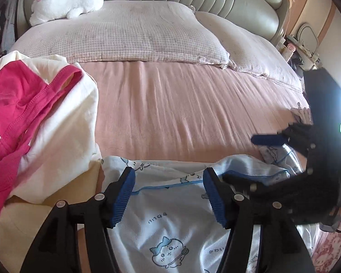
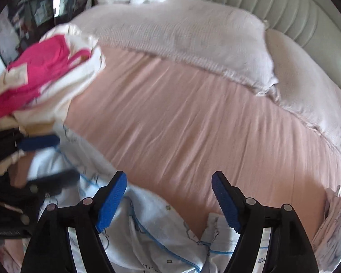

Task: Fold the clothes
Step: 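Fold the pants over with both grippers, pulling the edge toward the other gripper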

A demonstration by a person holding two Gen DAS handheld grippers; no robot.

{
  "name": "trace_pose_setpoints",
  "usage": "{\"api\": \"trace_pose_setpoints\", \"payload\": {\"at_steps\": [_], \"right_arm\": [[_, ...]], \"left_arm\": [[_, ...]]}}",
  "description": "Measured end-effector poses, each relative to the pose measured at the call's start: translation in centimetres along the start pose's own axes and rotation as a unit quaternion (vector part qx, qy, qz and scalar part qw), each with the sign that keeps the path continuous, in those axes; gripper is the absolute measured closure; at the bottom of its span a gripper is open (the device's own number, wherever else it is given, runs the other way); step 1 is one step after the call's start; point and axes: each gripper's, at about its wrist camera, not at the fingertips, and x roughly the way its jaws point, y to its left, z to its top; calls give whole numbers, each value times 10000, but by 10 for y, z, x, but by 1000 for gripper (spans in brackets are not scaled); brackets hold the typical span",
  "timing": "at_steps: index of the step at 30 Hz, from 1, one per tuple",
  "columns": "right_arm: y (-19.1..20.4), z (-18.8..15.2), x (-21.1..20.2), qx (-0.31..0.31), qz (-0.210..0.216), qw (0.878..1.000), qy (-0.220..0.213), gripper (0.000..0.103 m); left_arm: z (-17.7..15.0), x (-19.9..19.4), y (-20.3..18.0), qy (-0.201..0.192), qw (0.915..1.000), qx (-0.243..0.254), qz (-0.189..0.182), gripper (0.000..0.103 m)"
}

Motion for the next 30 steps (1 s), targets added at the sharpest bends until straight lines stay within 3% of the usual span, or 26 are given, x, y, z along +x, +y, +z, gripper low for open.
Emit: {"api": "trace_pose_setpoints", "payload": {"at_steps": [2, 6, 7, 9, 13, 16, 18, 22, 25, 28, 30], "right_arm": [[12, -16, 9, -387, 129, 9984, 395, 26], [22, -46, -6, -665, 380, 9958, 497, 26], [21, -51, -11, -675, 396, 9956, 509, 26], [11, -56, -22, -493, 118, 9983, 297, 26], [-16, -41, -37, 290, -88, 9991, -294, 26], [-14, -22, -20, 155, -590, 9977, -280, 26], [-9, -16, -3, -148, -903, 9958, -54, 26], [9, -30, -6, -504, -408, 9977, 211, 26], [17, -45, -22, -688, -115, 9974, 205, 26], [11, -54, -41, -599, -123, 9981, 82, 26], [8, -57, -46, -589, -108, 9981, 138, 26]], "left_arm": [[-2, 10, -1, 188, 9996, 90, 204, 43], [-15, 15, -15, 651, 9926, 791, 650, 40], [-16, 14, -16, 776, 9918, 798, 625, 38], [-17, 9, -9, 892, 9941, 575, 203, 30], [-16, -2, 14, 793, 9962, 12, -372, 29], [-13, -4, 21, 611, 9978, -136, -240, 29], [-11, -3, 19, 479, 9988, -74, -66, 29], [-6, 2, 3, 249, 9989, 332, 210, 28], [-11, 14, -11, 589, 9935, 875, 431, 28], [-14, 7, 0, 921, 9926, 768, 208, 28], [-16, 2, 7, 931, 9931, 712, 94, 28]]}}
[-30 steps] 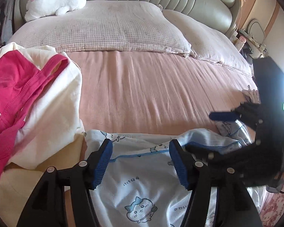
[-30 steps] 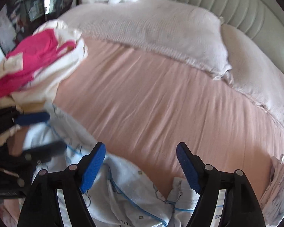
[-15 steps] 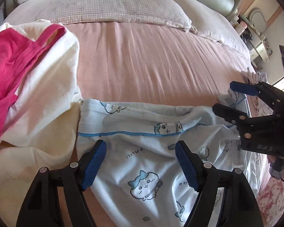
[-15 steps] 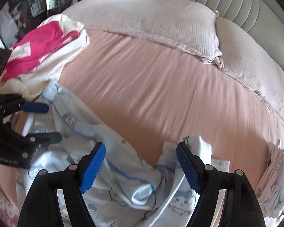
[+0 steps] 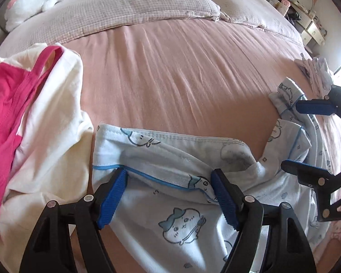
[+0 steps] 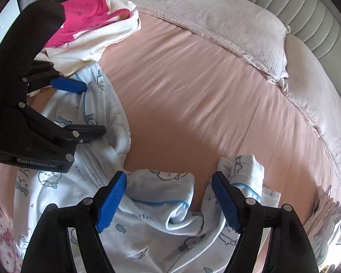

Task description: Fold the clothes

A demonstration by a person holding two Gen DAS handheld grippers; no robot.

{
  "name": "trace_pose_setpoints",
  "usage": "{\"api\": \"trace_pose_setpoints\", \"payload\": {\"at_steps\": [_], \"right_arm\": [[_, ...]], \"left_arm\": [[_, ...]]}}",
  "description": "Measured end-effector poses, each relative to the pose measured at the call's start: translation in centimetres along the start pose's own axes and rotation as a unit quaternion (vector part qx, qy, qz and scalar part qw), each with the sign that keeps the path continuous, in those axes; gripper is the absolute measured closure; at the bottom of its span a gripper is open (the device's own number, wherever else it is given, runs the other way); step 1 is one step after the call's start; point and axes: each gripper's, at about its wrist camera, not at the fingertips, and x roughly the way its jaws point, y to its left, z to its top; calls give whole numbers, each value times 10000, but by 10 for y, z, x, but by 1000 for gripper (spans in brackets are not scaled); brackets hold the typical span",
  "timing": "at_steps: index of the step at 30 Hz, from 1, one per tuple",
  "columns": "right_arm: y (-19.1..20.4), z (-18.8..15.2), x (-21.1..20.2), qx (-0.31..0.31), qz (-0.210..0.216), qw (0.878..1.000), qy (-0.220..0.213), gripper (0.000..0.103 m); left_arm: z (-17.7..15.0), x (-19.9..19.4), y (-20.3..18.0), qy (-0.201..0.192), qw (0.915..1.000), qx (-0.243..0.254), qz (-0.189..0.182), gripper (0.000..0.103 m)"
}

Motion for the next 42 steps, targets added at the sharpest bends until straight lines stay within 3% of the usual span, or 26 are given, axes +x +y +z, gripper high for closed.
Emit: {"api": "trace_pose_setpoints", "payload": {"at_steps": [2, 4, 7, 10, 13, 16, 19, 22, 28, 32, 35, 38, 41, 42], "right_arm": [[1, -3, 3, -180, -178, 9995, 186, 26], [3, -8, 13, -457, -734, 9956, 370, 26], [-2, -11, 26, -473, -1082, 9928, 184, 26], [-15, 4, 27, 16, -1011, 9947, -193, 26], [-33, 18, -4, 838, -351, 9915, -933, 26], [-46, 26, -18, 1054, -515, 9879, -1019, 24], [-55, 23, 5, 736, -792, 9932, -429, 24], [-56, 7, 44, 465, -638, 9961, 406, 24], [-47, -22, 47, -80, -849, 9937, 726, 23], [-57, -28, 39, -31, -747, 9932, 889, 19], [-56, -17, 17, 180, -569, 9981, 170, 19], [-42, 1, 15, 57, -382, 9993, -17, 17], [-33, 15, 32, -130, -768, 9968, -201, 16], [-31, 20, 39, -196, -927, 9952, -262, 10]], "left_arm": [[-2, -1, 4, -4, 10000, 16, -33, 28], [-4, 0, 0, -6, 9998, 146, 132, 26], [-4, 4, -5, -113, 9988, 268, 395, 19], [-2, 2, 2, -312, 9989, 131, 336, 18], [0, -10, 11, -648, 9970, -74, 406, 18], [3, -27, 19, -1073, 9924, -285, 529, 18], [7, -14, 15, -801, 9959, -164, 374, 18], [5, 7, -10, -366, 9956, 372, 776, 17], [-3, -8, 11, -203, 9995, 100, 234, 18], [-3, -16, 5, -401, 9984, 280, 272, 18], [0, -17, 7, -327, 9990, 232, 211, 18], [-3, -10, 7, -58, 9998, 206, -61, 18], [-3, -4, -7, -129, 9981, 448, 404, 16], [2, 1, -11, -240, 9964, 411, 700, 13]]}}
